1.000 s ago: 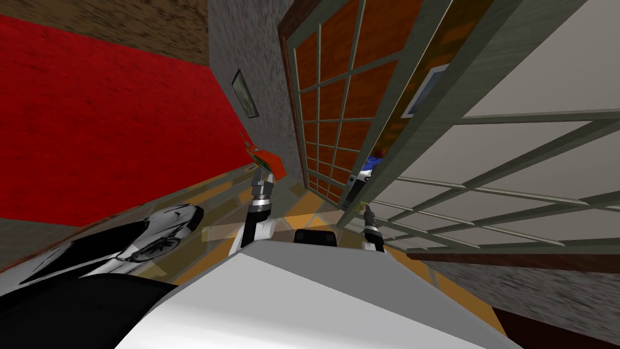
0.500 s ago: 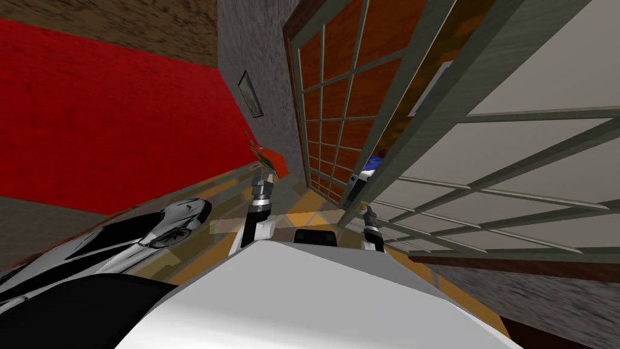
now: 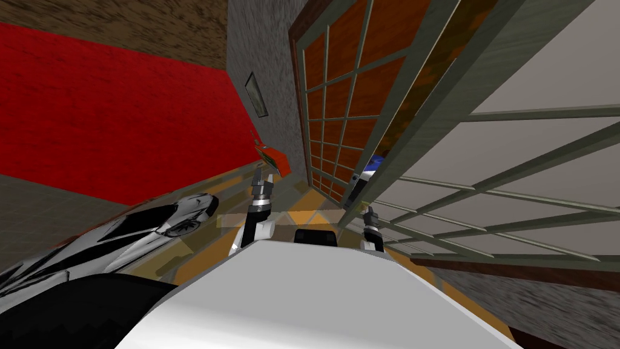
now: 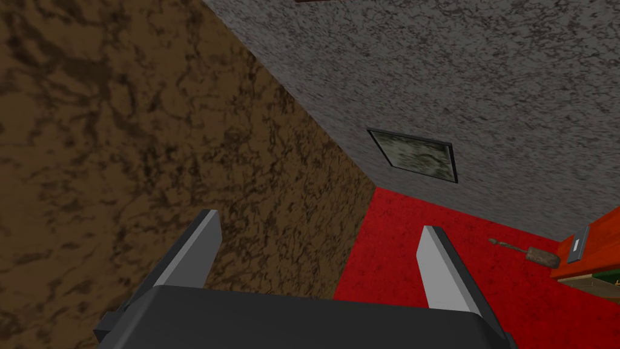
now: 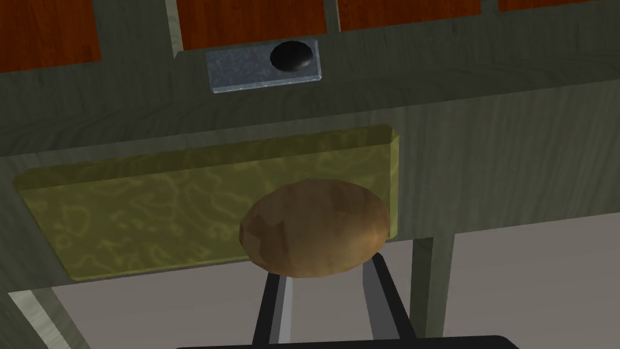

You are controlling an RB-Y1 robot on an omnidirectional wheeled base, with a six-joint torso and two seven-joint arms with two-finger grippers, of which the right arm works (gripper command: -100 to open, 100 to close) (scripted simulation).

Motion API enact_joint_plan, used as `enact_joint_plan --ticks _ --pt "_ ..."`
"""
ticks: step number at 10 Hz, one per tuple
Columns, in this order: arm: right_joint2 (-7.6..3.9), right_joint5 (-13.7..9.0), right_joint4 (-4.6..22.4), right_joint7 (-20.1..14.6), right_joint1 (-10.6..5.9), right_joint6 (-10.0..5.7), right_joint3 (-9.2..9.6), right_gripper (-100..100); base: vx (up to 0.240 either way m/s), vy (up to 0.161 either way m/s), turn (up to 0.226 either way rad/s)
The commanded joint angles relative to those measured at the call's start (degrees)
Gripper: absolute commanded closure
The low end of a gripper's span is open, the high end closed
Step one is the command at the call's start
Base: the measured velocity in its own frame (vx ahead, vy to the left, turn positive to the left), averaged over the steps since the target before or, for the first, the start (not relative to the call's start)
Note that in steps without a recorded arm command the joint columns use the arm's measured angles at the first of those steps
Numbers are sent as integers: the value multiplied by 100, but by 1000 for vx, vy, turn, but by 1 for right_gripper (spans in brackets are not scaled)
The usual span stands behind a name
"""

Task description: Pull the door open

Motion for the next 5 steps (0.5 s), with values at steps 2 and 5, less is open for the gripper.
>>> enact_joint_plan --ticks 2,5 --pt "32 -160 -151 -302 -12 -45 96 100 -41 -14 62" --pt "30 -315 -163 -539 -11 -32 148 100 -32 -6 39"
